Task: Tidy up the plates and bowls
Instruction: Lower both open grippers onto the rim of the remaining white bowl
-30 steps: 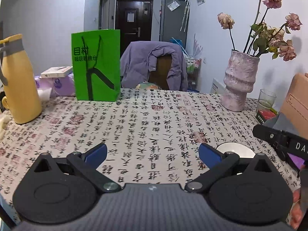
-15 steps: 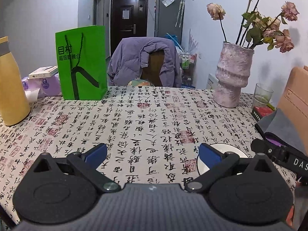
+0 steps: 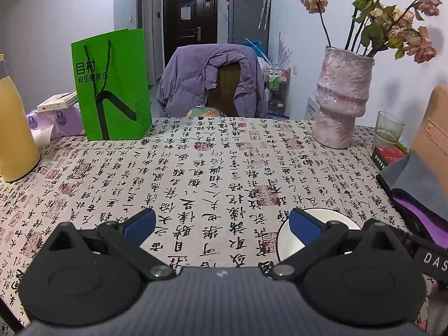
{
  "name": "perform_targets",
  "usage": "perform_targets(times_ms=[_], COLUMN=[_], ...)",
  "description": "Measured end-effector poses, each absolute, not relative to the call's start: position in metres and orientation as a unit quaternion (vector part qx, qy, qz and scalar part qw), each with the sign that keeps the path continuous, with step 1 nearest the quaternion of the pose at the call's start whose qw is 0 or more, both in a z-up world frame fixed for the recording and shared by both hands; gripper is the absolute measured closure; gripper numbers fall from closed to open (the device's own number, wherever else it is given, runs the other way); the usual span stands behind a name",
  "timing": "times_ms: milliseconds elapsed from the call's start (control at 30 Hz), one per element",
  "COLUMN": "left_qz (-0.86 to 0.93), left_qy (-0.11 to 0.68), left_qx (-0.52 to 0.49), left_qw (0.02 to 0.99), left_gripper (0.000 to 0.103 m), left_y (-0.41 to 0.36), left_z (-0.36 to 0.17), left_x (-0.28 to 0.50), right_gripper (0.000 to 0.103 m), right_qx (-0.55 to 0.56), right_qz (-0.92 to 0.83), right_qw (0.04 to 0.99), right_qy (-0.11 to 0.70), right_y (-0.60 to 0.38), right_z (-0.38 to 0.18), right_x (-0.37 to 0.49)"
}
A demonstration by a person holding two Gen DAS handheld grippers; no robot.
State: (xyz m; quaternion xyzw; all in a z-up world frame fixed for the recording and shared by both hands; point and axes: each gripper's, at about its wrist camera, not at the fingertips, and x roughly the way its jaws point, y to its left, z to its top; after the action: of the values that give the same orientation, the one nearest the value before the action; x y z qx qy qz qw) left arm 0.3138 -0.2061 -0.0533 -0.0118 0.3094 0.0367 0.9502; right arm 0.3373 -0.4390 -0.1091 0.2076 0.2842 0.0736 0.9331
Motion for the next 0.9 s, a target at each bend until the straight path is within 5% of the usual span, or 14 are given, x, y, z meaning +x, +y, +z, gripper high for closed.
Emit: perform_targets(times_ms=[200, 400, 800, 900], left_qz=[0.030, 0.039, 0.044, 0.036], left_qy=[0.336, 0.366, 0.399, 0.403], left_qx=[-0.015, 0.003, 0.010, 0.026], left_qw=[0.941, 0.930, 0.916, 0.914], left_gripper=[0.000, 0.000, 0.002, 0.013], left_y=[-0.212, -0.226, -0.229, -0.236], left_z=[-0.061, -0.079, -0.100, -0.104], left_x=[0.330, 0.345, 0.357, 0.358], right_gripper=[0.000, 0.013, 0.053, 0.058], right_qx=[0.199, 0.191, 0.149, 0.152], right_qz=[0.070, 0.068, 0.079, 0.086], right_qw=[0.933, 0.929, 0.916, 0.914], right_qy=[0.293, 0.311, 0.364, 0.365], right_y=[-0.438, -0.437, -0.420, -0.420], right_z=[-0.110, -0.114, -0.131, -0.133], right_x=[0.338, 0.342, 0.354, 0.355])
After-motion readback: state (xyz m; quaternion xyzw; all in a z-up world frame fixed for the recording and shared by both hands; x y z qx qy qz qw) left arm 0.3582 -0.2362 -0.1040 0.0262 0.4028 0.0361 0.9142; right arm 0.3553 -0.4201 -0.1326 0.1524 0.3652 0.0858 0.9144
